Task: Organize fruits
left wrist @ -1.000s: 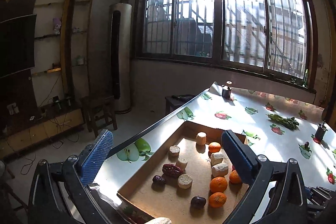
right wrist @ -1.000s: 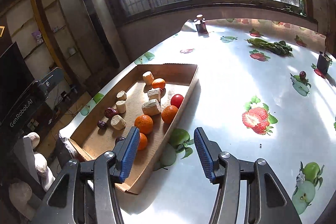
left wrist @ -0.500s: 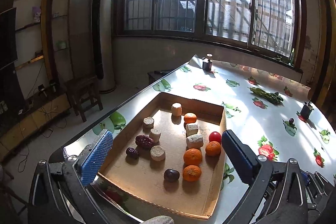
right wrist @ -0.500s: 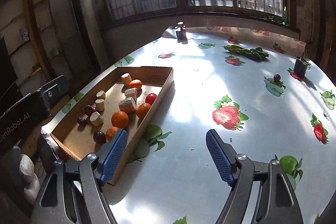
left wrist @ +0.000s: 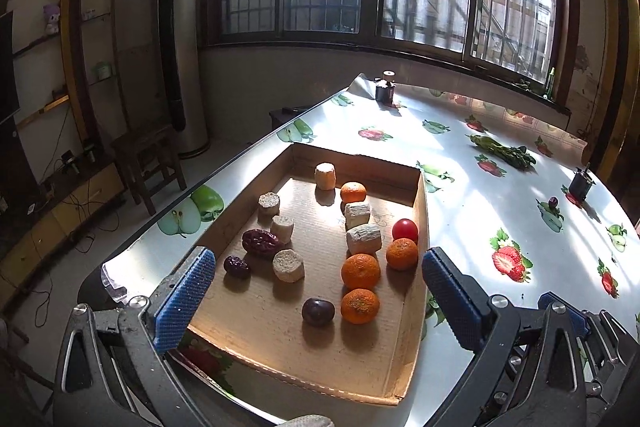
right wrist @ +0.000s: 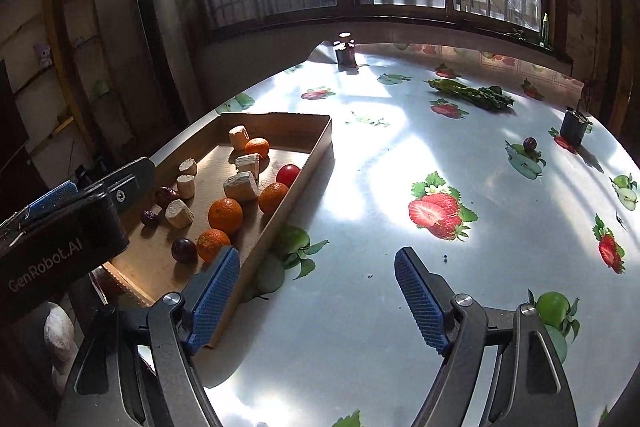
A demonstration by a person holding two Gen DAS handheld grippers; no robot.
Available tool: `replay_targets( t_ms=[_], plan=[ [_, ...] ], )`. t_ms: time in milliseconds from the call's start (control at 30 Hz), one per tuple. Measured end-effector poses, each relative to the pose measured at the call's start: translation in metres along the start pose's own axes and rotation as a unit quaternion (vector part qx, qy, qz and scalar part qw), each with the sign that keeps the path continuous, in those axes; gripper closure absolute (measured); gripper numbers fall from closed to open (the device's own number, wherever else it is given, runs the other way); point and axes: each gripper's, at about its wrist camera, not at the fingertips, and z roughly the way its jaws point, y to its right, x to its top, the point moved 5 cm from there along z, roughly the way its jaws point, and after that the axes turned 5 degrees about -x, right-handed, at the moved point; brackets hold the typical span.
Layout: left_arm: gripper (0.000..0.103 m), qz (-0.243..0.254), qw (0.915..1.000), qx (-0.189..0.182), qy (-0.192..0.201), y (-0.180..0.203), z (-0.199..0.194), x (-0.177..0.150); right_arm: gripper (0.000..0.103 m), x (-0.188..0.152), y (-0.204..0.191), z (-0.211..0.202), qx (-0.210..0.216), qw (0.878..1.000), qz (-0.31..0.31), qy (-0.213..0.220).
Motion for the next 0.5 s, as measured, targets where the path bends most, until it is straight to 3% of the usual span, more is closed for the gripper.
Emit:
replay_targets(
  t_ms=[500],
  plan=[
    [0.000,0.001,0.9998,-0.004,-0.019,0.0008,0.0092,-0.0062,0.019,-0.0040,-0.0056,0.0063,-0.011,1.000,-0.014,-0.008]
  ],
)
